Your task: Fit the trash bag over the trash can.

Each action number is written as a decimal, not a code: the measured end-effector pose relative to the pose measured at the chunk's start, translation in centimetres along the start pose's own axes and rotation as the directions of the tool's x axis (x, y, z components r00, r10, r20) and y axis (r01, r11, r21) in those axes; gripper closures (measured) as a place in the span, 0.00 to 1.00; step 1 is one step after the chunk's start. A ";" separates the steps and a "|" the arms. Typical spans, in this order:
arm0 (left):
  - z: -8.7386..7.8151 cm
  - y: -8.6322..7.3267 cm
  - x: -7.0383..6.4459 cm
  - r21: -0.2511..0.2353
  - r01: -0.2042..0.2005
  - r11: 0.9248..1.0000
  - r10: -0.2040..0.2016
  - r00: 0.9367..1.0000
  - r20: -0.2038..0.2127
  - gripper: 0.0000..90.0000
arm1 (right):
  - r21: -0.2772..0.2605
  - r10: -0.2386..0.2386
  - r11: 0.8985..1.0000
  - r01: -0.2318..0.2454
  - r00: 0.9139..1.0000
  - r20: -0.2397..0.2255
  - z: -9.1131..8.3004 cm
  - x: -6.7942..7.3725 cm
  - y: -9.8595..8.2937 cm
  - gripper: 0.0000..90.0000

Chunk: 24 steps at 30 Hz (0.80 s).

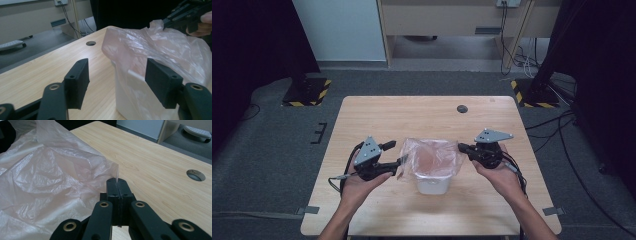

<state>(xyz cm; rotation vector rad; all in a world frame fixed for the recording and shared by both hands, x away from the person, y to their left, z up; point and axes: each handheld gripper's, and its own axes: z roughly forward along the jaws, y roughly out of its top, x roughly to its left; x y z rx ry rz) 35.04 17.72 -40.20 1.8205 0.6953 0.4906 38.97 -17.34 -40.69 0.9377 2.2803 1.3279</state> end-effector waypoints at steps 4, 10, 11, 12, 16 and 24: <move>1.0 0.5 0.3 -0.020 0.007 1.000 -0.007 1.000 0.023 0.34 | -0.010 0.004 1.000 -0.004 1.000 -0.011 0.1 0.0 0.2 1.00; 2.5 0.7 0.5 -0.025 0.028 0.999 -0.026 0.997 0.079 0.34 | -0.011 0.006 1.000 -0.007 1.000 -0.019 0.3 -0.1 0.4 1.00; 2.7 0.7 0.6 -0.018 0.033 0.999 -0.031 0.996 0.082 0.34 | -0.012 0.007 1.000 -0.007 1.000 -0.021 0.3 -0.2 0.4 1.00; 3.0 0.7 0.7 -0.008 0.046 0.999 -0.046 0.995 0.085 0.34 | -0.011 0.007 1.000 -0.007 1.000 -0.021 0.4 -0.2 0.4 1.00; 3.6 0.7 0.8 -0.022 0.079 0.997 -0.076 0.993 0.090 0.35 | -0.013 0.014 1.000 -0.014 1.000 -0.025 0.5 -0.3 0.4 1.00; 4.0 1.2 0.8 -0.051 0.082 0.995 -0.077 0.994 0.082 0.56 | -0.007 0.004 1.000 -0.004 1.000 -0.028 0.7 -0.3 0.5 1.00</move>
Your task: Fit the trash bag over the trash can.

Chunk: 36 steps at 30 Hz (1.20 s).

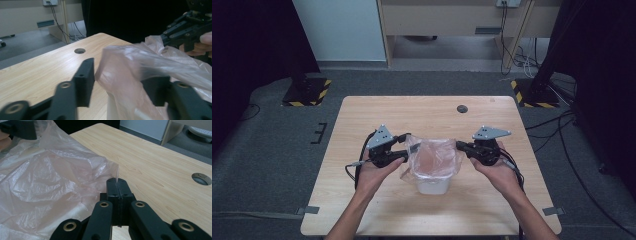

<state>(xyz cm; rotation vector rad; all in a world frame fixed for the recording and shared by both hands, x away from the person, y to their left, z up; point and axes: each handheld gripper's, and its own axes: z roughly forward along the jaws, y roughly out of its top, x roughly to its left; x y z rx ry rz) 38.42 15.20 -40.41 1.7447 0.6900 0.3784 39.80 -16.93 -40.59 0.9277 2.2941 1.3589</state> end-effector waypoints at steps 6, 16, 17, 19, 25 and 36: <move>0.3 0.1 -0.1 0.016 0.005 1.000 -0.004 0.999 -0.047 0.88 | -0.002 -0.005 1.000 0.005 1.000 -0.001 0.0 0.0 0.0 1.00; 0.7 0.0 -0.5 0.073 0.047 0.996 -0.036 0.989 -0.146 1.00 | -0.041 0.003 0.999 -0.002 1.000 0.018 -0.4 0.0 0.1 0.79; 0.7 -0.1 -0.5 0.072 0.057 0.996 -0.045 0.987 -0.152 1.00 | -0.053 0.007 0.999 -0.005 1.000 0.027 -0.5 0.0 0.1 0.74; 0.7 -0.1 -0.4 0.066 0.074 0.995 -0.063 0.985 -0.160 1.00 | -0.068 0.010 0.998 -0.008 1.000 0.021 -0.5 0.0 0.2 0.67; 1.0 -0.4 -0.1 0.057 0.120 0.991 -0.108 0.976 -0.188 1.00 | -0.059 -0.015 0.998 0.015 1.000 0.004 -0.5 0.4 0.3 0.94; 2.2 -1.6 0.4 0.079 0.218 0.973 -0.201 0.962 -0.183 1.00 | 0.014 0.010 1.000 -0.010 0.999 0.034 0.5 -0.3 -0.5 1.00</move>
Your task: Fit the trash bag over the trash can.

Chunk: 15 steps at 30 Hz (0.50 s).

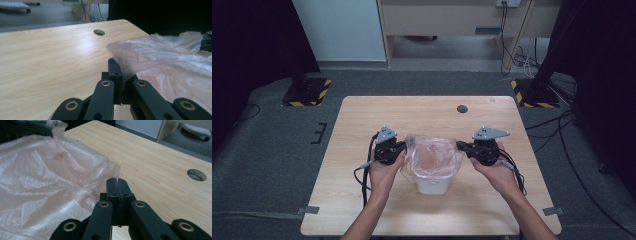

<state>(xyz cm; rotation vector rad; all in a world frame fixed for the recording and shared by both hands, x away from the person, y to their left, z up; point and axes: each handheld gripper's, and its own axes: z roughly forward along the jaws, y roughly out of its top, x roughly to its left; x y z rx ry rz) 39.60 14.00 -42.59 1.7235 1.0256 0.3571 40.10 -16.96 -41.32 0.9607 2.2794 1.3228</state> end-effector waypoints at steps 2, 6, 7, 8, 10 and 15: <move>0.2 -0.2 0.1 0.013 0.015 1.000 -0.015 1.000 0.005 1.00 | 0.008 0.002 1.000 -0.002 1.000 -0.002 0.2 -0.1 -0.2 1.00; 0.4 -0.5 0.3 0.031 0.048 0.998 -0.048 0.999 0.012 1.00 | 0.030 0.009 1.000 -0.009 1.000 -0.009 0.7 -0.1 -0.7 1.00; 0.4 -0.6 0.3 0.034 0.052 0.998 -0.052 0.999 0.012 1.00 | 0.034 0.011 0.999 -0.010 1.000 -0.010 0.8 -0.1 -0.8 1.00; 0.5 -0.6 0.3 0.038 0.057 0.998 -0.058 0.998 0.012 1.00 | 0.037 0.006 0.999 -0.006 1.000 -0.011 0.9 0.0 -0.9 1.00; 0.6 -0.8 0.4 0.048 0.070 0.996 -0.071 0.997 0.015 1.00 | 0.046 0.006 0.999 -0.005 1.000 -0.017 1.1 0.1 -1.1 1.00; 0.7 -1.3 0.6 0.054 0.108 0.993 -0.110 0.993 0.031 1.00 | 0.052 0.001 0.999 0.000 1.000 -0.020 1.3 0.2 -1.3 1.00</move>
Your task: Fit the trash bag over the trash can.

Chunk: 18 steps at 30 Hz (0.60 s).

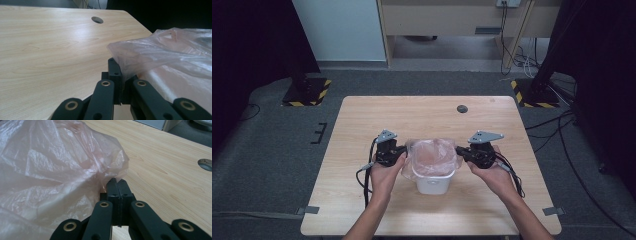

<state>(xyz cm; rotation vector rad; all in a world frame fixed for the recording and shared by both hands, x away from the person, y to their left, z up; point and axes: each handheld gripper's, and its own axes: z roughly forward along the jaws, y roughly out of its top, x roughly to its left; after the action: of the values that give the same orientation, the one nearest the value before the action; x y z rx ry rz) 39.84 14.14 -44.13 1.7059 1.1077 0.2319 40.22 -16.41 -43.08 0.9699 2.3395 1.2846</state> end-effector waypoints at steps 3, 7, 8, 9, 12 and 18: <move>-0.1 -0.2 0.3 -0.001 0.026 1.000 -0.026 1.000 0.016 1.00 | 0.004 -0.001 1.000 0.001 1.000 -0.003 0.0 0.0 -0.1 1.00; 0.0 -0.5 0.8 0.005 0.068 0.998 -0.068 0.997 0.031 1.00 | 0.009 -0.002 1.000 0.002 1.000 -0.003 0.2 0.0 -0.3 1.00; 0.0 -0.6 0.8 0.008 0.070 0.997 -0.071 0.997 0.032 1.00 | 0.012 0.000 1.000 0.000 1.000 -0.003 0.2 -0.1 -0.3 1.00; 0.1 -0.7 1.0 0.017 0.072 0.997 -0.072 0.997 0.033 1.00 | 0.013 0.000 1.000 0.000 1.000 -0.004 0.2 -0.1 -0.3 1.00; 0.2 -0.9 1.0 0.024 0.076 0.997 -0.077 0.997 0.031 1.00 | 0.015 0.001 1.000 -0.001 1.000 0.001 0.3 -0.3 -0.5 1.00; 0.2 -1.2 1.0 0.026 0.076 0.997 -0.077 0.996 0.039 0.99 | 0.018 0.004 1.000 -0.004 1.000 -0.001 0.3 -0.3 -0.7 1.00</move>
<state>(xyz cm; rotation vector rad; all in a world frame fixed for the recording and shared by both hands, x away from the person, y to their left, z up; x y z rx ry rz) 39.85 14.84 -45.61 1.6792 1.1481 0.1359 40.30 -16.67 -43.86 0.9805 2.3548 1.2674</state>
